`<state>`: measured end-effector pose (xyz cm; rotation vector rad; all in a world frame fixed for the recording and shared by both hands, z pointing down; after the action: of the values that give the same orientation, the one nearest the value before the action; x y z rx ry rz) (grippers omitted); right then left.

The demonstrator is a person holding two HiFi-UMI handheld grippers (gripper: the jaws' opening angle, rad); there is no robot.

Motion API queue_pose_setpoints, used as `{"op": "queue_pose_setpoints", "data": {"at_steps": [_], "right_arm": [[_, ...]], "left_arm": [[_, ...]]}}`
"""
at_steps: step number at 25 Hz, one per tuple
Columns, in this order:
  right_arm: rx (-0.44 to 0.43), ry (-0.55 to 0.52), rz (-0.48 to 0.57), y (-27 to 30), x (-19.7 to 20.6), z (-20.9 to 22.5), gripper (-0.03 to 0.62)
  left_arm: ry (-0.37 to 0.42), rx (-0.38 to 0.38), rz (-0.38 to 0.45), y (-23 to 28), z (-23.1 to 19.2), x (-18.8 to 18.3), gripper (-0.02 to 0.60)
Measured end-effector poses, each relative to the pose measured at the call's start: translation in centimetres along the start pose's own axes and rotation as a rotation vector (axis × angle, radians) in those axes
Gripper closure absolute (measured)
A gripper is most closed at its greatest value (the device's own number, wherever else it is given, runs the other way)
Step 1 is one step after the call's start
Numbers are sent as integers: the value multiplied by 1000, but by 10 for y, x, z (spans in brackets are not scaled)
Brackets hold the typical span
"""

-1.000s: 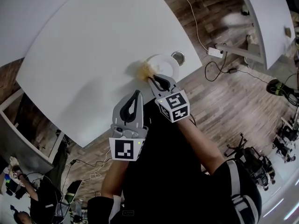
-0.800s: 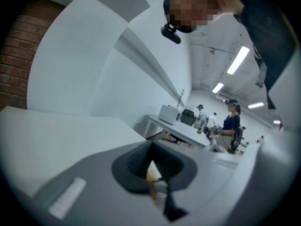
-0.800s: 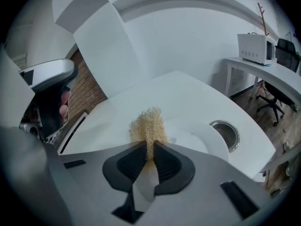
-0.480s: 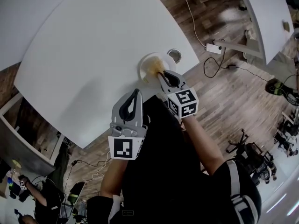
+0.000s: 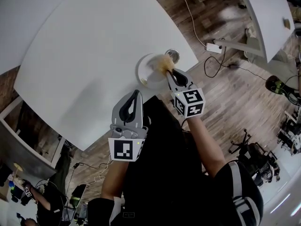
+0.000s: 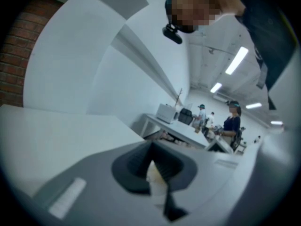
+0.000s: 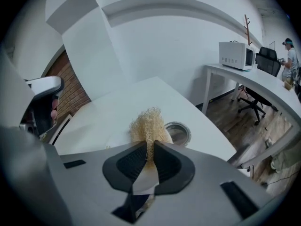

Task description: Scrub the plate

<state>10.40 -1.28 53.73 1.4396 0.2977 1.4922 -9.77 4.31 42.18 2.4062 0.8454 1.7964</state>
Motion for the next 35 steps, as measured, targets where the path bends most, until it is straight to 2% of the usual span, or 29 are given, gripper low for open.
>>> {"op": "queue_pose_setpoints", "data": {"at_steps": [6,12,24,29,35], "right_arm": [[-100,-19,-33,15,6,-32,551],[-214,-56,-59,24,6,-65,550],[-350,-115,-83,28,11,-108,551],[-340,-105,-84,26,14,-102,551],[-213,-47,-57,12,12,-52,550]], "left_arm": [[-4,-27,-4,-4,-3,-1,578],[32,-43,7,-6,-10,-1,578],[32,-66,10,-10,-14,-4,578],[29,-58,9,-7,-9,-1,578],[31,-37,-1,-2,-3,2,578]]}}
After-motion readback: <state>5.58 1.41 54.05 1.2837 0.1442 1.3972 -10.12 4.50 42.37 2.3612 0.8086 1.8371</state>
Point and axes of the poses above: the fingertips, and each gripper's own axes: y forward along the fingers, z to its right, x out of its underside, the point moved 8 cm from there along -y, backward along the fingers, and after that the axes turned 1 degree about -x, right-handed, at the moved point
